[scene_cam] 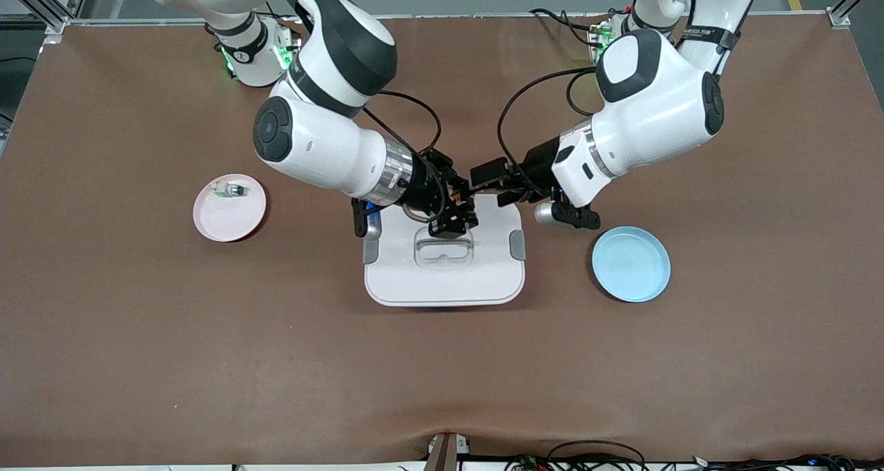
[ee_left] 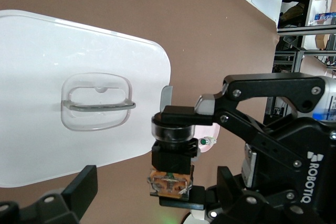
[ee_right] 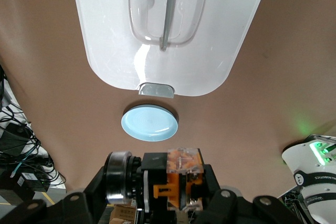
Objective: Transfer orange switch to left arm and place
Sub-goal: 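Close the left gripper on the switch while the right gripper holds it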
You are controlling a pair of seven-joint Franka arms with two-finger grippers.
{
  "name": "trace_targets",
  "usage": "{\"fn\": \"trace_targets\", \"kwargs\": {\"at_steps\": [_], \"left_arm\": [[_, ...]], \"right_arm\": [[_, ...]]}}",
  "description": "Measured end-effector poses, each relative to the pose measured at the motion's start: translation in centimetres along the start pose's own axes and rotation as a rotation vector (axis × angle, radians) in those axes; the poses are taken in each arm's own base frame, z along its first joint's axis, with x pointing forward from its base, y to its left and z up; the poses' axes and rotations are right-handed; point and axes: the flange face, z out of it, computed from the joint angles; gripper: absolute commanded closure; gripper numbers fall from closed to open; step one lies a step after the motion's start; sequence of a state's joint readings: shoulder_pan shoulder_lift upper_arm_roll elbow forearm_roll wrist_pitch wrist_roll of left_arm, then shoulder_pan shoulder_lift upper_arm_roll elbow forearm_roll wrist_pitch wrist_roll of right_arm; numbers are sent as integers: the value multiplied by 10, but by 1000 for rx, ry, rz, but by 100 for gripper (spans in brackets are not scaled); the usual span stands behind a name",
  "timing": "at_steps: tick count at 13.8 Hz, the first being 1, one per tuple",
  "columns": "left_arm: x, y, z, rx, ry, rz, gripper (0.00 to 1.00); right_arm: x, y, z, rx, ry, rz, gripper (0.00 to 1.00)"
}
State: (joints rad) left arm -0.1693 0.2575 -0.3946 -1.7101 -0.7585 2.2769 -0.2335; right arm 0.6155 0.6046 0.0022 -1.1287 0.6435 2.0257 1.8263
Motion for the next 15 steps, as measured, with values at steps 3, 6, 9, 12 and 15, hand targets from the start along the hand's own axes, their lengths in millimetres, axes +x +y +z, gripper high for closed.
{"fn": "trace_targets", "kwargs": {"at_steps": [3, 6, 9, 12, 15], "left_arm": [[2, 0, 1, -4, 2, 5, 0], [8, -4, 4, -6, 17, 45, 0], [11, -6, 7, -9, 25, 45, 0], [8, -1, 11, -13, 32, 53, 0], [8, -1, 12, -13, 34, 53, 41]], "right_arm": [[-3, -1, -1, 6, -4, 18, 100], [-6, -3, -5, 24, -12, 48, 100], [-9, -5, -8, 34, -19, 87, 100], [-14, -6, -3, 53, -36, 108, 100], [-14, -9, 3, 74, -49, 144, 100]]}}
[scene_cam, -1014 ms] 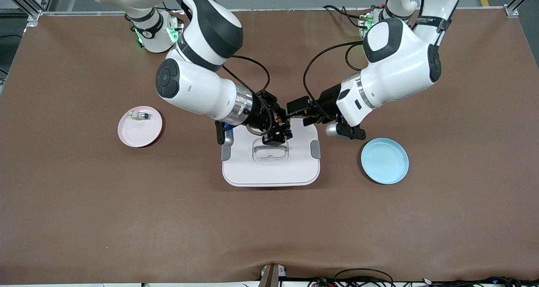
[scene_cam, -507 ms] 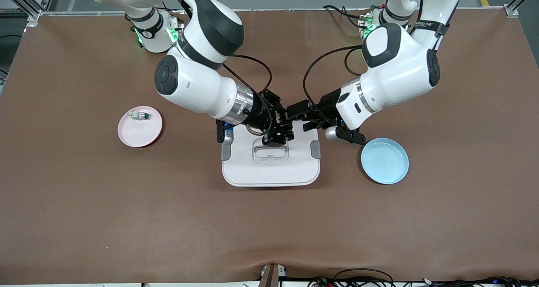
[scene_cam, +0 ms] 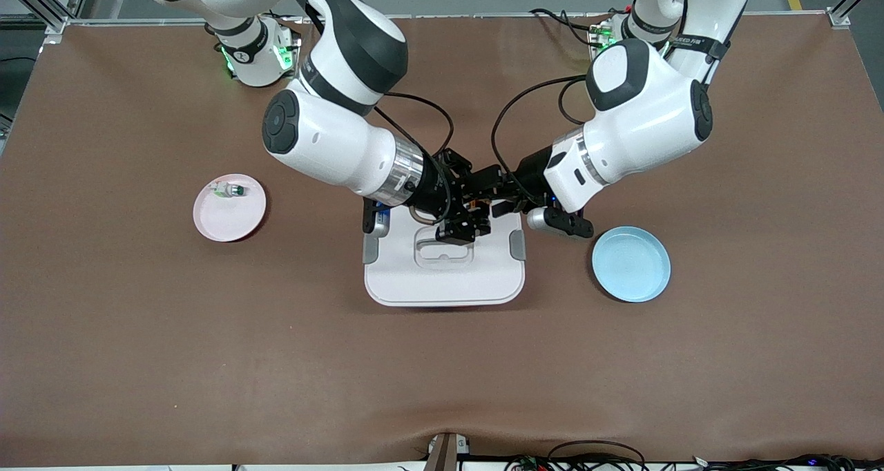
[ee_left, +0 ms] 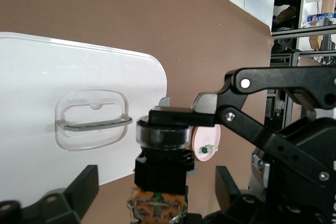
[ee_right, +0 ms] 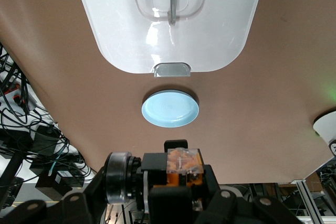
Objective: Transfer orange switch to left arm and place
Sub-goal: 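Close the left gripper on the switch while the right gripper holds it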
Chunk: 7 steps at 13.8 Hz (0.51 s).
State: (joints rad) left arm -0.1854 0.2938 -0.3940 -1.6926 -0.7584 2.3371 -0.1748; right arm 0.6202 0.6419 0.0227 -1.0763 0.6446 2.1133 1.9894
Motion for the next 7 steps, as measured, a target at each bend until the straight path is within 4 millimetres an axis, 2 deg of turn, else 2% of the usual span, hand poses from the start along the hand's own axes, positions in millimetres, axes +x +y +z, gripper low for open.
{"fn": "trace_targets", "kwargs": {"at_steps": [1, 6, 7], "left_arm": [[0, 0, 0, 0, 0, 0, 45], [2, 1, -2, -3, 5, 1, 46], [2, 0, -2, -3, 5, 0, 60]], "right_arm": [[0, 0, 0, 1, -1, 4, 100], [1, -1, 2, 0, 0, 7, 100], [0, -1, 1, 1, -1, 7, 100]]}}
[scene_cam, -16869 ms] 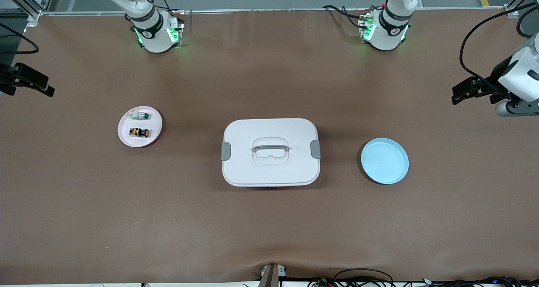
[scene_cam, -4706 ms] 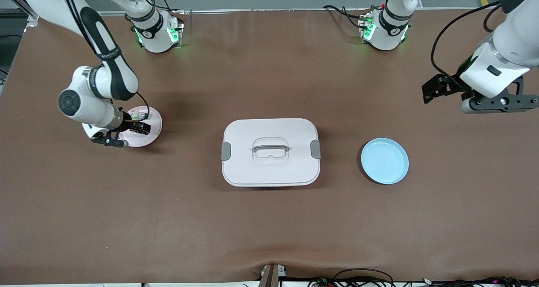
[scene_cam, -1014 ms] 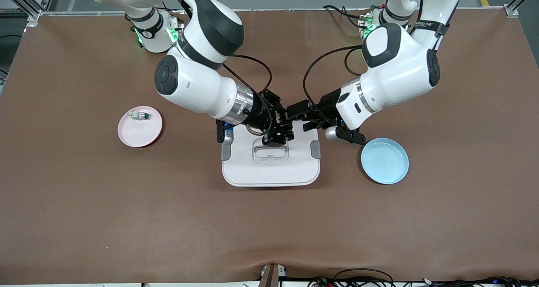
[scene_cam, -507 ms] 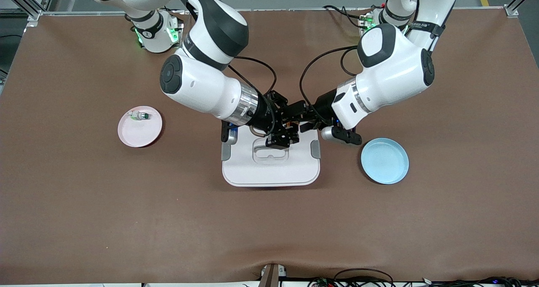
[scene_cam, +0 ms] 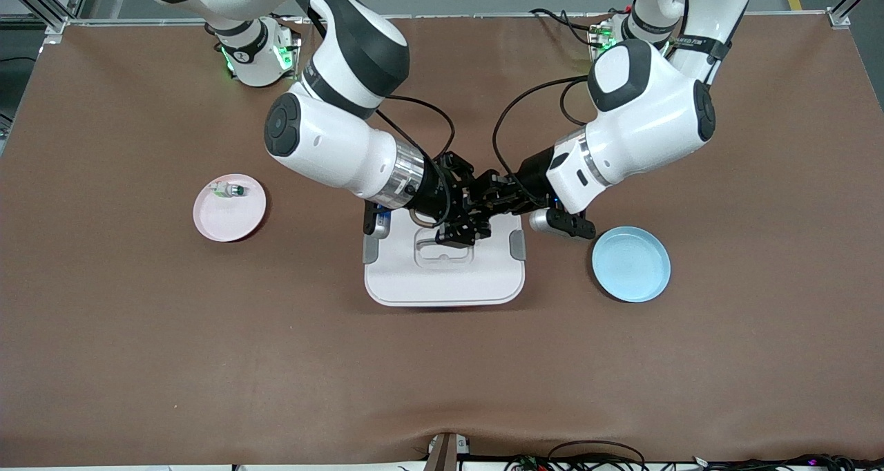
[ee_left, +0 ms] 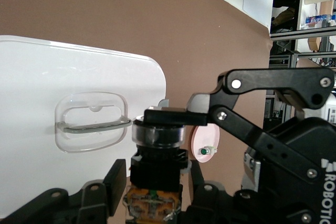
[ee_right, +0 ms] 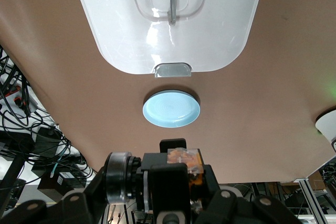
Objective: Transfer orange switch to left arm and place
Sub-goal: 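Close the left gripper on the switch while the right gripper holds it, then open the right gripper and withdraw while the left gripper pulls the switch away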
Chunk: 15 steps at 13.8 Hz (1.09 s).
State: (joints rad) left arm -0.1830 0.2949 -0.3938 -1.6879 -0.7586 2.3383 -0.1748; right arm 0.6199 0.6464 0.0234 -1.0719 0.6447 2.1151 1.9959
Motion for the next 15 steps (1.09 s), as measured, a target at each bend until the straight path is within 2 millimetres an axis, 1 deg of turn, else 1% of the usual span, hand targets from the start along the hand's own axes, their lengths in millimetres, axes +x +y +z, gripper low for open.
{"fn": "trace_targets", "kwargs": {"at_steps": [1, 4, 7, 8, 9, 10, 11, 12, 13, 15], "left_arm": [[0, -1, 0, 0, 0, -1, 73], [0, 1, 0, -1, 0, 4, 100], [0, 0, 0, -1, 0, 4, 100], [0, 0, 0, -1, 0, 4, 100], [0, 0, 0, -1, 0, 4, 100], [0, 0, 0, -1, 0, 4, 100], [1, 0, 0, -1, 0, 4, 100], [1, 0, 1, -1, 0, 3, 100], [1, 0, 1, -1, 0, 3, 100], [1, -1, 1, -1, 0, 2, 100]], "right_arm": [[-1, 0, -1, 1, -1, 0, 100], [0, 0, 1, -1, -3, 3, 100], [0, 0, 1, -1, -3, 4, 100], [0, 0, 1, -1, -3, 4, 87], [0, 0, 1, -1, -3, 4, 70], [0, 0, 1, -1, -3, 4, 46], [0, 0, 1, -1, -3, 4, 31], [0, 0, 2, -1, -3, 4, 2], [0, -1, 2, -1, -3, 4, 0], [1, -1, 3, 1, -3, 5, 0]]}}
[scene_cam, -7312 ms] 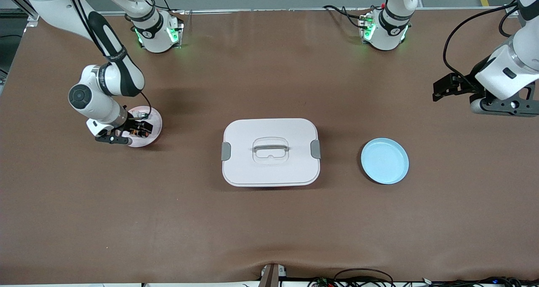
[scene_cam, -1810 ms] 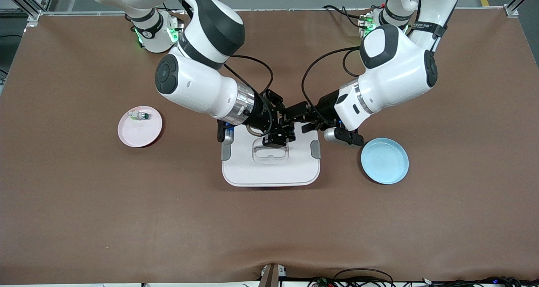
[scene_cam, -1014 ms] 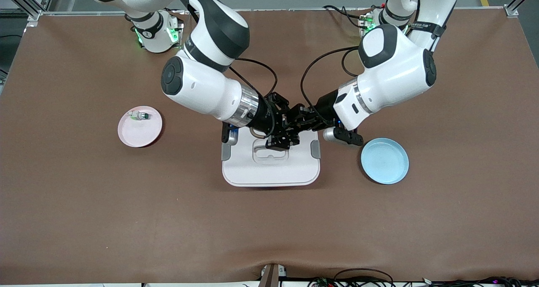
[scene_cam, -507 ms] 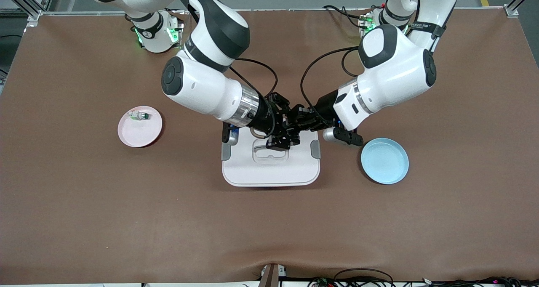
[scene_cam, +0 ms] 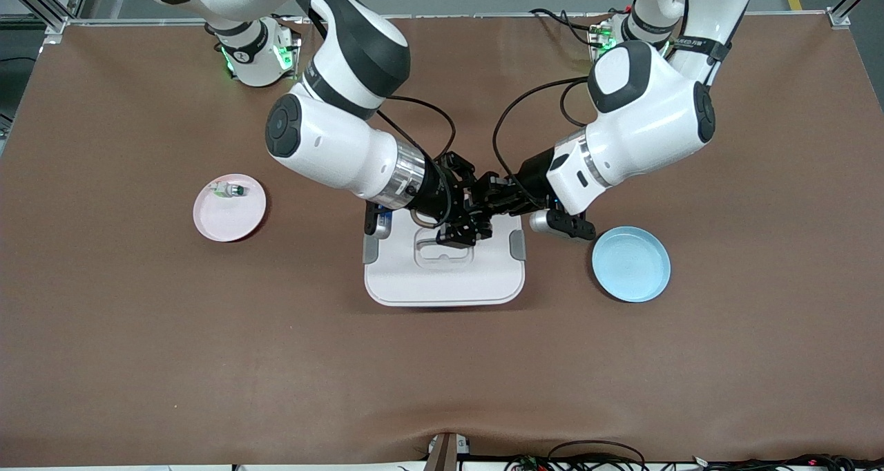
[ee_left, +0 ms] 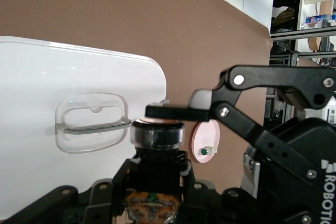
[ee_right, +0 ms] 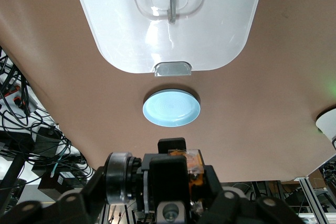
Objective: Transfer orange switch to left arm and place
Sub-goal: 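Open the right gripper and withdraw while the left gripper pulls the switch away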
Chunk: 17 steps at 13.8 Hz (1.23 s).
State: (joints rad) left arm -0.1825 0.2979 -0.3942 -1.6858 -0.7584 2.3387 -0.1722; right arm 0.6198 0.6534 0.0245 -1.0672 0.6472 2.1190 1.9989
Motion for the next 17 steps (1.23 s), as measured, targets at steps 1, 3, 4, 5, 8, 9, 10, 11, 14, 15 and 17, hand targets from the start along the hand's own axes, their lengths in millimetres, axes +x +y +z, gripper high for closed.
{"fn": "trace_targets", "kwargs": {"at_steps": [1, 3, 4, 5, 8, 9, 10, 11, 14, 15, 17], "left_arm": [[0, 0, 0, 0, 1, -1, 100], [2, -1, -2, 0, 4, -3, 100], [3, -2, -3, 0, 5, -3, 100], [3, -2, -3, -1, 6, -4, 100], [5, -2, -8, -1, 10, -4, 100], [6, -4, -13, 9, 1, 2, 100], [7, -8, -21, 35, -13, 18, 100], [9, -12, -33, 72, -26, 37, 100], [1, -15, -84, 192, -88, 95, 100], [-7, -12, -103, 241, -108, 118, 100], [-24, -11, -140, 331, -149, 134, 100]], "right_arm": [[0, 0, 0, 2, -1, 0, 0], [1, -1, 0, 5, -1, 1, 0], [2, -2, -1, 6, 0, 1, 0], [3, -4, -2, 9, 0, 0, 0], [14, -12, -9, 1, 11, -9, 0], [22, -17, -13, -11, 20, -17, 0], [29, -21, -17, -29, 30, -27, 0], [38, -25, -22, -49, 41, -42, 0], [61, -34, -35, -125, 67, -122, 0], [69, -36, -40, -156, 74, -156, 0], [90, -41, -53, -225, 85, -234, 0]]}}
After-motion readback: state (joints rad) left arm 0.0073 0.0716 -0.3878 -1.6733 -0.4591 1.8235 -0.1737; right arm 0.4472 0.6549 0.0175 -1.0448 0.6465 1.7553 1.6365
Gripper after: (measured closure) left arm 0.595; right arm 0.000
